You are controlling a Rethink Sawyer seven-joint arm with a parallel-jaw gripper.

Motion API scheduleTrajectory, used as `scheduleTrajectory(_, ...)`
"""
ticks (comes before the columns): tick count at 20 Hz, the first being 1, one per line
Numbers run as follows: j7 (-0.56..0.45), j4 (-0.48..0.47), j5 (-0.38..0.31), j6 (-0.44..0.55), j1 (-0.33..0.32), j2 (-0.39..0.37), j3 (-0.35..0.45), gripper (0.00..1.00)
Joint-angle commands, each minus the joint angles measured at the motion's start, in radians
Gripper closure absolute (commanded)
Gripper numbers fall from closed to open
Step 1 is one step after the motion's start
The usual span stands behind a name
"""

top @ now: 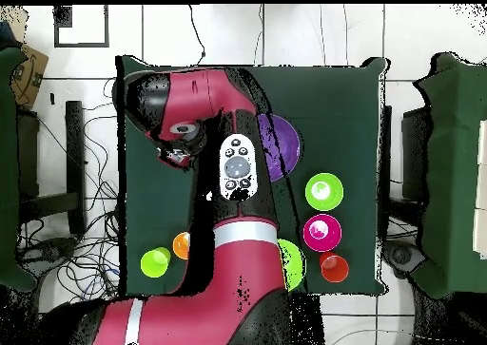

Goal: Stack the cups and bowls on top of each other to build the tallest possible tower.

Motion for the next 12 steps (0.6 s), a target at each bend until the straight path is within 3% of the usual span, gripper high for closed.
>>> scheduleTrajectory(1,-0.093,0.227,-0.110,-0.148,-0.002,-0.040,0.070,0.00)
scheduleTrajectory(7,-0.093,0.307,-0.121,-0.175,-0.006,-0.092,0.071,0.00)
scheduleTrajectory(12,-0.073,0.348,-0.150,-0.219,-0.001,-0.092,0.080,0.00)
